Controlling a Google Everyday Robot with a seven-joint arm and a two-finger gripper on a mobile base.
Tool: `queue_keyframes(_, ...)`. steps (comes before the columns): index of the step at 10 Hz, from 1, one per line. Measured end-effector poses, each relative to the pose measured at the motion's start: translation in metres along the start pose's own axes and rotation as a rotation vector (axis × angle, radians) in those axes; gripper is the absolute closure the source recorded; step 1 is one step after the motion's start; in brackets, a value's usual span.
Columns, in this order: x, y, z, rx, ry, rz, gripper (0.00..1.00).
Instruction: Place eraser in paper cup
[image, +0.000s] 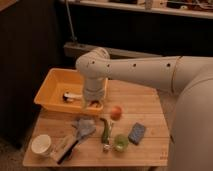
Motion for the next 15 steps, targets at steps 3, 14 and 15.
queue_keyframes(3,0.004,0.013,0.000,-0.061,-0.122,-0.312,0.35)
queue_keyframes(14,0.016,0.067,-0.018,-0.164,-0.289,-0.938,0.35)
queue_keyframes(15,0.017,0.075,-0.018,-0.170,-0.306,-1.066,0.35)
